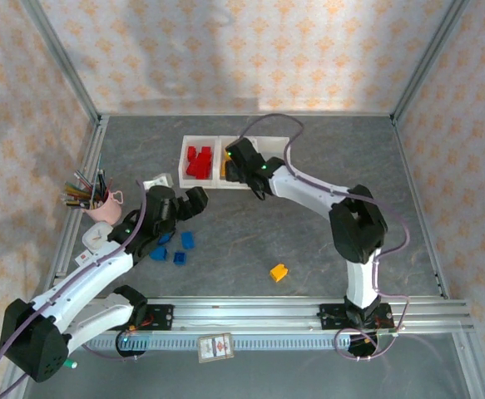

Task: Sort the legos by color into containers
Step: Place the lego in the container, then pick up the lego from the bottom-center of the table.

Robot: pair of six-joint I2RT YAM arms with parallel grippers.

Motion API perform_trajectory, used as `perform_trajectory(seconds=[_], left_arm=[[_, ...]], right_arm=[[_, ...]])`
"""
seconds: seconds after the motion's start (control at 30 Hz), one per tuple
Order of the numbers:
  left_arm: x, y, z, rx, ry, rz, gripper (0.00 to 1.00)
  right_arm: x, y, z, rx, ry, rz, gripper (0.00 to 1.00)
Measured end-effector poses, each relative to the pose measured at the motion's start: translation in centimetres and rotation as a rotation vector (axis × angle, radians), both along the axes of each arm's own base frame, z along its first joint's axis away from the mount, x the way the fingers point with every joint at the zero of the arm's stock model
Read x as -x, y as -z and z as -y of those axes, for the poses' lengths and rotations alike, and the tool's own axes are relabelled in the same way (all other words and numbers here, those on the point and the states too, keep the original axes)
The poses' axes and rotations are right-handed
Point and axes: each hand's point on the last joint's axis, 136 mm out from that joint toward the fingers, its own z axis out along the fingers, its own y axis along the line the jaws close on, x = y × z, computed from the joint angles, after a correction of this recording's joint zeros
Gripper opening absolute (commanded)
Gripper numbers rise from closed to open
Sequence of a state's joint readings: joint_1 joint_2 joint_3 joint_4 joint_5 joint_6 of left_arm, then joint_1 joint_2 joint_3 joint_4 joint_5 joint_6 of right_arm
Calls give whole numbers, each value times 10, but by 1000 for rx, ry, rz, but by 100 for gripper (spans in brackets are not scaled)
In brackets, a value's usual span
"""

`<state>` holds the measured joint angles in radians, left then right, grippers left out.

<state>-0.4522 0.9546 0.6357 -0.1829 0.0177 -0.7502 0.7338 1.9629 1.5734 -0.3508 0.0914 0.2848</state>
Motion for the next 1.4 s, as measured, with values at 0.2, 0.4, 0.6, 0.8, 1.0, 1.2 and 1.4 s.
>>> perform_trajectory(seconds=[0.2,0.4,0.6,0.8,1.0,1.2,1.4], left_arm=[[-11,-7,2,11,-9,25,99],[-13,-7,3,13,-9,29,99],[-13,-9,3,11,-5,39,99],[-11,-15,5,19,16,53,99],[-9,-15,12,40,51,46,99],[-2,-15,22,54,93,46,99],[14,-17,43,75,162,49,99]], right_arm=[[-46,10,-11,32,5,40,69],[-68,23,-20,73,-7,58,81],[-67,27,-19,90,-14,50,82],[-44,18,-8,76,-37,20,84],[-3,-23,16,6,-53,29,86],[37,-34,42,-22,-50,14,87],[95,-6,59,35,-77,-75,87]])
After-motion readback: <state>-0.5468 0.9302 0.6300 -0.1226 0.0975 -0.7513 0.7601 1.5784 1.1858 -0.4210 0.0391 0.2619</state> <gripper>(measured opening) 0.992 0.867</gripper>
